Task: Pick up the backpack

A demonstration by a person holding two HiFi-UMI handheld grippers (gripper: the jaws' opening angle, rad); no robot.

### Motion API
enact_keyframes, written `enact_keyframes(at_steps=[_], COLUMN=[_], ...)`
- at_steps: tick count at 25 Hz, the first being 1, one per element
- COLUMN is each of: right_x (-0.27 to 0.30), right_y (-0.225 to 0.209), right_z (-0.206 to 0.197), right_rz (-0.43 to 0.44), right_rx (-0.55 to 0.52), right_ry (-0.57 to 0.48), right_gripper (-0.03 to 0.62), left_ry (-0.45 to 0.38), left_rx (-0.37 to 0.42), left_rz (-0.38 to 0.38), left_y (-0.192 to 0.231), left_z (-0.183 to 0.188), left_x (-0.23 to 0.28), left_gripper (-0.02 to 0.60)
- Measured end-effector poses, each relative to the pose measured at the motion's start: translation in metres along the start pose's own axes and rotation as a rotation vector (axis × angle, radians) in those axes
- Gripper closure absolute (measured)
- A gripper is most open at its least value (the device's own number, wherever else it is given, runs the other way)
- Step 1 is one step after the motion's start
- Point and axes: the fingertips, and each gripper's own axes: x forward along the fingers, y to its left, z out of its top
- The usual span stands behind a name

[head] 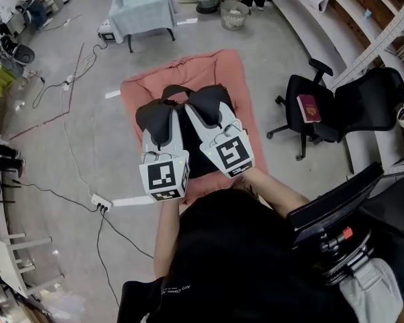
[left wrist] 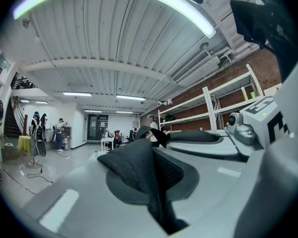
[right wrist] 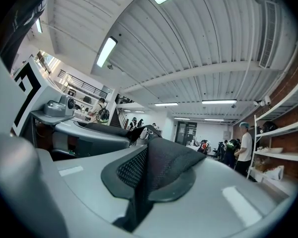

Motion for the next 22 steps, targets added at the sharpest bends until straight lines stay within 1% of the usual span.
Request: enact_keyframes(at_steps=[3, 11, 15, 18, 22], right_x=[-0.0016, -0.0013, -0.0047, -0.0048, -0.0054], right_y=[0.0008, 0.0089, 0.003, 0.003, 0.0055], right_z=[0.0009, -0.0007, -0.0038, -0.0049, -0.0061], right_rz=[0.008, 0.027, 0.009, 0.0, -0.009], right_rx=[-0.015, -0.079, -0.079, -0.054, -0.034], right_ry=[0.007, 0.02, 0.028, 0.031, 0.025], right_gripper=[0.561, 0.562, 0.561, 0.561, 0.562], left_ry=[-0.009, -0.009, 0.007, 0.017, 0.009], left_rx=[0.008, -0.005, 0.0, 0.004, 0.036], left_rz=[-0.013, 0.003, -0.012, -0.015, -0.017], left_y=[-0.0015, 0.0033, -0.0031, -0.0034, -0.004], left_z=[0.0014, -0.0026, -0.0031, -0.006, -0.0023], left_x=[-0.0014, -0.0032, 0.0006, -0.0006, -0.0039], left_gripper=[0.563, 0.563, 0.563, 0.563, 0.563])
